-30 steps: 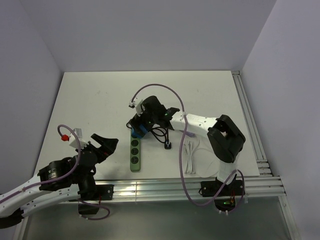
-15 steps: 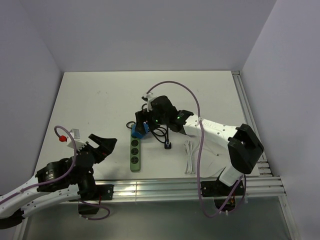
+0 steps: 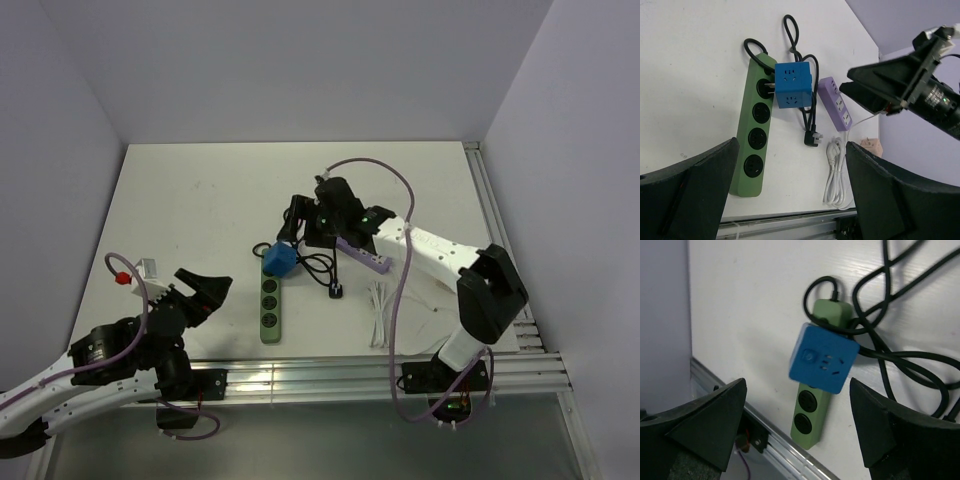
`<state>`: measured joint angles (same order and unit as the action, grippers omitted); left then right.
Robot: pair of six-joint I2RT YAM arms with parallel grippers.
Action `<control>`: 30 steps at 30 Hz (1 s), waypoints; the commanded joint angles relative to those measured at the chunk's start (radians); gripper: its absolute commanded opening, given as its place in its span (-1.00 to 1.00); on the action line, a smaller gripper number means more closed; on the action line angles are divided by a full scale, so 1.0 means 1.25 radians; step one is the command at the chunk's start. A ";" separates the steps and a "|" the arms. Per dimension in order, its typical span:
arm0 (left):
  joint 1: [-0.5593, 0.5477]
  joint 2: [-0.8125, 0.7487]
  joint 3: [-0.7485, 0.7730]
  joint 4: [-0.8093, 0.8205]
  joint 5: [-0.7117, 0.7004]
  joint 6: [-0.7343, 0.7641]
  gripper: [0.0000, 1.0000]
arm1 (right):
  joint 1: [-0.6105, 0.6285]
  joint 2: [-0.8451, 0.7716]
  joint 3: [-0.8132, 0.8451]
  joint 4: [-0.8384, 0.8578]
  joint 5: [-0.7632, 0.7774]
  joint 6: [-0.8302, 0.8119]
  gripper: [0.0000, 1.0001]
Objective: Insert the plug
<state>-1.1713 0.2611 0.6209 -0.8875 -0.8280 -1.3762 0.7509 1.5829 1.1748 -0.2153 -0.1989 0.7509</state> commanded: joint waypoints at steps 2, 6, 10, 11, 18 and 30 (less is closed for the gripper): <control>0.002 -0.005 0.010 0.002 -0.006 0.011 0.86 | -0.009 0.085 0.114 -0.163 0.052 0.124 0.80; 0.002 -0.005 0.014 -0.004 -0.011 0.011 0.87 | -0.009 0.104 0.118 -0.135 0.022 0.147 0.84; 0.002 -0.016 0.016 -0.003 -0.013 0.021 0.87 | -0.012 0.142 0.166 -0.175 0.029 0.133 0.86; 0.002 -0.022 0.016 -0.004 -0.013 0.021 0.87 | -0.012 0.145 0.167 -0.173 0.022 0.132 0.86; 0.002 -0.041 0.018 -0.013 -0.021 0.027 0.87 | -0.010 0.178 0.167 -0.144 -0.005 0.123 0.86; 0.002 -0.033 0.016 0.003 -0.017 0.033 0.87 | -0.009 0.216 0.176 -0.115 -0.025 0.104 0.72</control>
<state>-1.1713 0.2146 0.6212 -0.9024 -0.8356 -1.3586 0.7372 1.8412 1.3487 -0.4011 -0.2081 0.8921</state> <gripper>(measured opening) 0.938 0.877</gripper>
